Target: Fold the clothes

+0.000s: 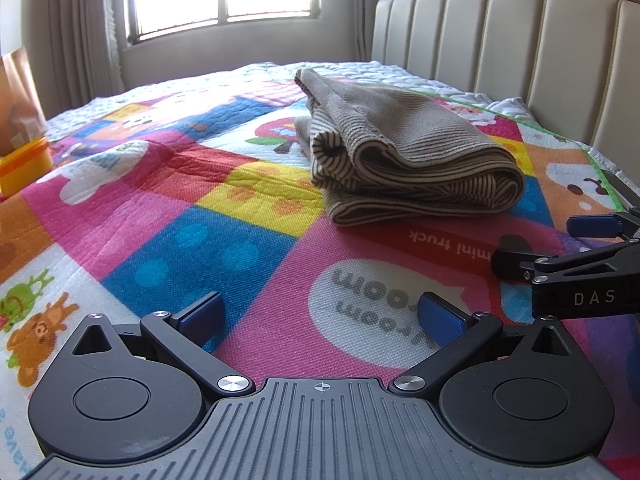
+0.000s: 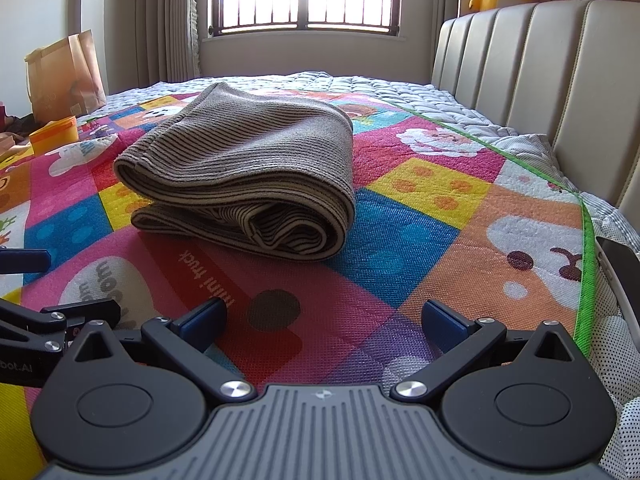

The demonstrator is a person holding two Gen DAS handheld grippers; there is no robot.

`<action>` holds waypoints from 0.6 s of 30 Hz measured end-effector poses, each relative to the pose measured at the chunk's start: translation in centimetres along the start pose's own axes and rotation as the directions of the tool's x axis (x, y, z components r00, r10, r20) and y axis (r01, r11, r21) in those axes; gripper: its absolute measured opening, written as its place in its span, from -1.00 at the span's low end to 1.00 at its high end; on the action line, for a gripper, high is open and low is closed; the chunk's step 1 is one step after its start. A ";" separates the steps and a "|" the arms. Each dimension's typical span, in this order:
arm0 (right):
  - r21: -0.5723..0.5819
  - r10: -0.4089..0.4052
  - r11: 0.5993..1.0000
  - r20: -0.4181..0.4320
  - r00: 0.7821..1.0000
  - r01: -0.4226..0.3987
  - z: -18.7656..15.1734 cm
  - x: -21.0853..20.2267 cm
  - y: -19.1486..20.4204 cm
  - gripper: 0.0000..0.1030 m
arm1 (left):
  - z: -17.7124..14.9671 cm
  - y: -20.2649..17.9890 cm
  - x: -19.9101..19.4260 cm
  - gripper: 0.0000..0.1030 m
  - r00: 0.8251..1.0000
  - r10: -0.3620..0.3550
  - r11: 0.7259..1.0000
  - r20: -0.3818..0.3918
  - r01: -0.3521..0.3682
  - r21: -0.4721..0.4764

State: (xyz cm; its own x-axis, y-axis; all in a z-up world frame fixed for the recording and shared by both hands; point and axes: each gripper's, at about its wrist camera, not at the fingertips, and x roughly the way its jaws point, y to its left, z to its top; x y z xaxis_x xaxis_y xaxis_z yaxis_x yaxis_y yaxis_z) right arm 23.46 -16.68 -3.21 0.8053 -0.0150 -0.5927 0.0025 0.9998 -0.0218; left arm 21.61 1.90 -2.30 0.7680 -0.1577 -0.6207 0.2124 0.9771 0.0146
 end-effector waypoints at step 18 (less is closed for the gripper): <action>0.004 0.004 1.000 -0.003 1.000 -0.004 0.0 -0.1 -0.1 1.00 | 0.4 0.2 -0.6 1.00 0.999 -0.015 0.996 -0.032 0.012 -0.090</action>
State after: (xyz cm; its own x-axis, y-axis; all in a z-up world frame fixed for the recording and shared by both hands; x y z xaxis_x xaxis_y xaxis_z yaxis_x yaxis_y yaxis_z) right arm 23.41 -16.73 -3.17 0.8035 -0.0110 -0.5953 0.0020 0.9999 -0.0158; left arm 21.39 2.15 -1.62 0.7451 -0.1680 -0.6454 0.1666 0.9840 -0.0639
